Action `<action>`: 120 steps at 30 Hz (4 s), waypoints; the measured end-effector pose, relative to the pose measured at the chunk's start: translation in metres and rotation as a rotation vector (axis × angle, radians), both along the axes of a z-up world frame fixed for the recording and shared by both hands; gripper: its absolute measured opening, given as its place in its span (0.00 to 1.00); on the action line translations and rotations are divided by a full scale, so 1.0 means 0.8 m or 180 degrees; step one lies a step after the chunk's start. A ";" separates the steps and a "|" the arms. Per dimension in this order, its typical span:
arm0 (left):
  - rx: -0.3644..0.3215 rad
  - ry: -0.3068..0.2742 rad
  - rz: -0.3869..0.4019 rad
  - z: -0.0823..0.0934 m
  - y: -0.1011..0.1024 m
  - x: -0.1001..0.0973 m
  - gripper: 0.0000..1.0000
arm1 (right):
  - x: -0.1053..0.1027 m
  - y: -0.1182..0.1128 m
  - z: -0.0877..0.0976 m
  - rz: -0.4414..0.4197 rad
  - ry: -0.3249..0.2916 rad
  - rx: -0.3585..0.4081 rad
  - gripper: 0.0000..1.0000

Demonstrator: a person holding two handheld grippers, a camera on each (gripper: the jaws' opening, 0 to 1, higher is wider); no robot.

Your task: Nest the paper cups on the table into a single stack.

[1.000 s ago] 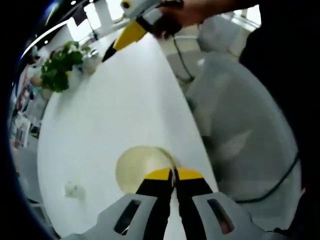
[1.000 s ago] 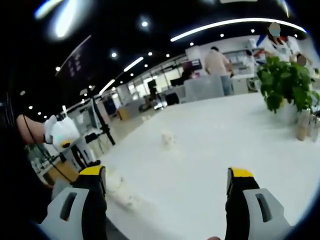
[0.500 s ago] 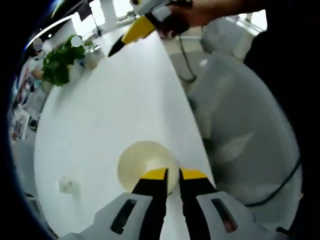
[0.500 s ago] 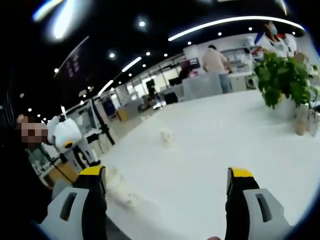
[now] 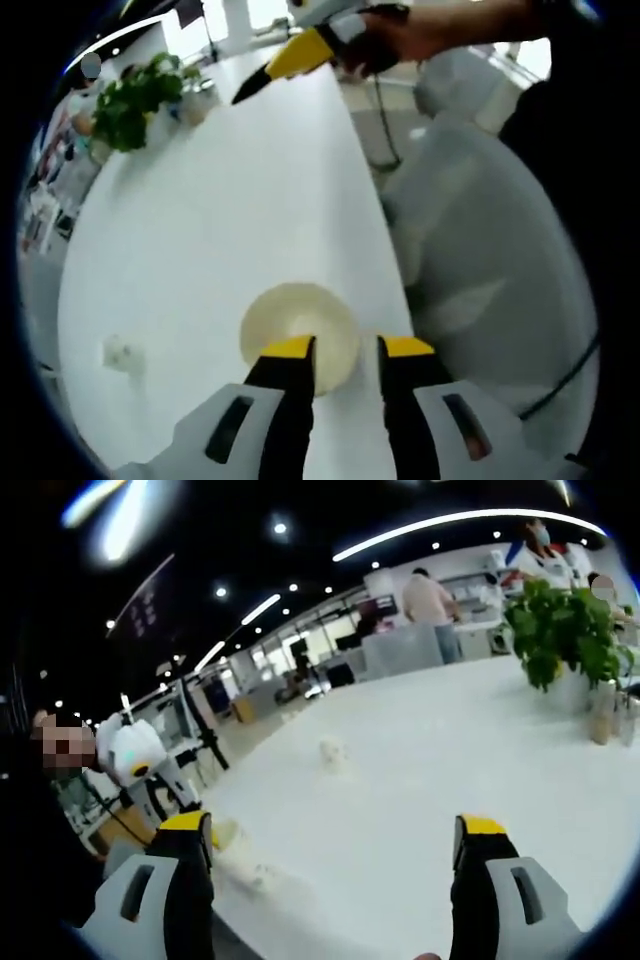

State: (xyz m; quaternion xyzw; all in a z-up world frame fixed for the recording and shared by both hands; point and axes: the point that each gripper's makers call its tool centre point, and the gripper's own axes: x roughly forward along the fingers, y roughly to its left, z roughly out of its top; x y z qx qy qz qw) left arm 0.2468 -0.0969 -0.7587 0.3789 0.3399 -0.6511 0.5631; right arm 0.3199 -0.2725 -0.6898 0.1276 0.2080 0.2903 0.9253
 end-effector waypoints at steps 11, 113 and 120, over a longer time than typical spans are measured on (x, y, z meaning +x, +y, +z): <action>-0.0174 0.0048 0.0174 0.011 0.003 0.004 0.25 | 0.001 0.001 0.000 -0.0012 0.0017 0.0012 0.99; -0.1958 -0.0345 0.2572 0.042 0.132 0.112 0.98 | 0.269 0.223 -0.055 0.1586 0.0046 -0.1047 0.77; -0.2052 -0.0325 0.2661 0.046 0.136 0.115 0.97 | 0.297 0.254 -0.079 0.1681 0.0094 -0.1134 0.78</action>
